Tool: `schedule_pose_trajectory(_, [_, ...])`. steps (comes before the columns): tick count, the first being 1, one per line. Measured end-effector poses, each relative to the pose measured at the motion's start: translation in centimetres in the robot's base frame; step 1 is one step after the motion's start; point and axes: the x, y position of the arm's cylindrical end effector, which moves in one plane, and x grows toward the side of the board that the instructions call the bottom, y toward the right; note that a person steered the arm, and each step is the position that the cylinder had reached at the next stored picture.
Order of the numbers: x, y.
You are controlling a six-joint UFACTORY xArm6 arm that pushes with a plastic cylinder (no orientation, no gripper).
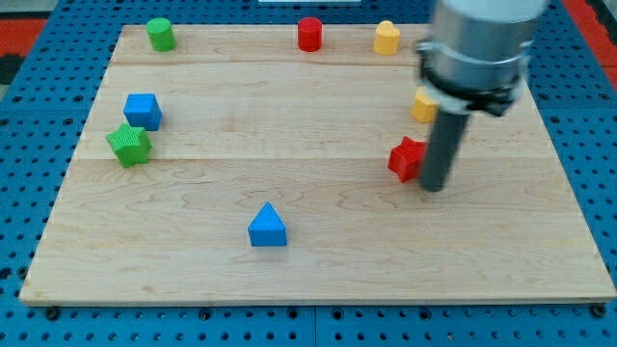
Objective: Push the red star towards the bottom left
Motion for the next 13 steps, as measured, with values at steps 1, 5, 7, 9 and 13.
schedule_pose_trajectory(1, [-3.2, -3.5])
schedule_pose_trajectory(5, [0.5, -27.5])
schedule_pose_trajectory(7, [3.0, -28.2])
schedule_pose_trajectory(9, [-1.3, -33.0])
schedule_pose_trajectory(13, [1.3, -42.6])
